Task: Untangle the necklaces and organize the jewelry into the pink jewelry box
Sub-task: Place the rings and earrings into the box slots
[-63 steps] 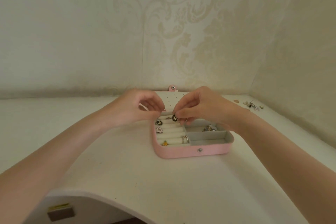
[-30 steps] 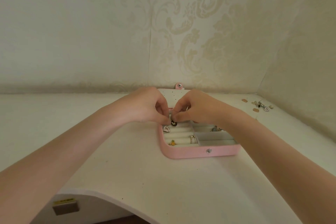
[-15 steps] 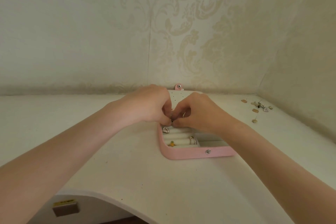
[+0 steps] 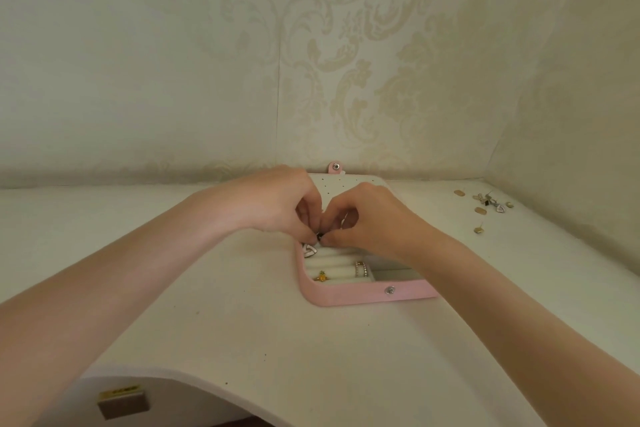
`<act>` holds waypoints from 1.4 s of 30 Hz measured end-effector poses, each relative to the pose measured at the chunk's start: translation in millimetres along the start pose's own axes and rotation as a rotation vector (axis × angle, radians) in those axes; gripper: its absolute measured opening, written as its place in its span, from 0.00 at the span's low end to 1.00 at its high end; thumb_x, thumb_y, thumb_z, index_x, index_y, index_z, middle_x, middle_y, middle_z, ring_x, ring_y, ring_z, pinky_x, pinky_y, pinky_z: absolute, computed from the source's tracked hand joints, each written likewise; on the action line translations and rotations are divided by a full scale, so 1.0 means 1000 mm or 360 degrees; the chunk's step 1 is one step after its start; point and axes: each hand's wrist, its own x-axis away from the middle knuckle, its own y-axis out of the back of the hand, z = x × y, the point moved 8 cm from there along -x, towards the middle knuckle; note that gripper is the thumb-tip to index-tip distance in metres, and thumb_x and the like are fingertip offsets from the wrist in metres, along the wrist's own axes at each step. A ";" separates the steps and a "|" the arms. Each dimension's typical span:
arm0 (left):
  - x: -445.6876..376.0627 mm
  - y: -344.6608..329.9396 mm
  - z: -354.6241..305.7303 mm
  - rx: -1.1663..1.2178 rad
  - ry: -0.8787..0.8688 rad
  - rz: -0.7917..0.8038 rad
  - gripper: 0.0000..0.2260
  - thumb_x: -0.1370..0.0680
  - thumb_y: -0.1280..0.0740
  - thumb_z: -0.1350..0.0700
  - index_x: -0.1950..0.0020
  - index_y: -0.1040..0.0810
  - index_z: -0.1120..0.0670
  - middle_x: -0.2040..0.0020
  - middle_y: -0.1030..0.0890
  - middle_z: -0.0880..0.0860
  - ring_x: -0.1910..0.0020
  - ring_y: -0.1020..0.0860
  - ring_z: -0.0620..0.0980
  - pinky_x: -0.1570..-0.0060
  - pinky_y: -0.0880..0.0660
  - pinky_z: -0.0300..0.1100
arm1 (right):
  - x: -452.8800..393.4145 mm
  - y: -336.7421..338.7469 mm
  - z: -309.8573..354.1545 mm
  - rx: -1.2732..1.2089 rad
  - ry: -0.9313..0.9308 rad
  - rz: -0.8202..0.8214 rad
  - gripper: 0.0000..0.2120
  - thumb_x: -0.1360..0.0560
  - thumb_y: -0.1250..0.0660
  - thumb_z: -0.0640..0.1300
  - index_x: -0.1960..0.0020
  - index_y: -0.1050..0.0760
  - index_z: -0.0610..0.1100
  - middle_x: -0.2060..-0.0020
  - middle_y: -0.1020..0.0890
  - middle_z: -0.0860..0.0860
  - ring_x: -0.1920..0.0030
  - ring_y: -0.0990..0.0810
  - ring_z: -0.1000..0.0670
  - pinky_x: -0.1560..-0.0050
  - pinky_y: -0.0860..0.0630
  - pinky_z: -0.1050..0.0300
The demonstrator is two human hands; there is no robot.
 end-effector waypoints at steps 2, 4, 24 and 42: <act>-0.001 -0.001 0.001 0.0020 -0.0002 0.0017 0.04 0.32 0.25 0.57 0.60 0.19 0.51 0.63 0.18 0.46 0.60 0.19 0.46 0.55 0.24 0.44 | -0.001 0.001 -0.001 0.0012 -0.0016 0.0006 0.03 0.33 0.25 0.38 0.59 0.17 0.42 0.79 0.26 0.62 0.73 0.27 0.66 0.68 0.34 0.74; 0.000 -0.001 0.004 0.0100 0.0013 0.0024 0.05 0.31 0.25 0.57 0.62 0.20 0.50 0.63 0.17 0.46 0.59 0.19 0.47 0.53 0.23 0.47 | 0.000 0.000 -0.004 -0.0047 -0.0042 0.0010 0.04 0.32 0.25 0.39 0.57 0.16 0.42 0.77 0.26 0.61 0.74 0.28 0.65 0.70 0.35 0.74; -0.066 -0.020 -0.093 0.0102 -0.0326 0.0020 0.03 0.25 0.33 0.55 0.56 0.20 0.48 0.56 0.19 0.43 0.58 0.24 0.38 0.52 0.28 0.34 | 0.072 0.112 -0.170 0.0579 -0.0786 -0.0144 0.12 0.25 0.34 0.38 0.42 0.21 0.44 0.42 0.22 0.46 0.47 0.24 0.49 0.54 0.35 0.65; -0.013 0.021 -0.038 0.0769 -0.0030 -0.0442 0.07 0.31 0.26 0.59 0.66 0.19 0.49 0.65 0.16 0.51 0.65 0.20 0.45 0.57 0.22 0.46 | 0.027 0.064 -0.031 -0.0794 -0.0201 -0.0162 0.04 0.29 0.30 0.31 0.60 0.23 0.37 0.75 0.20 0.48 0.75 0.21 0.55 0.71 0.25 0.67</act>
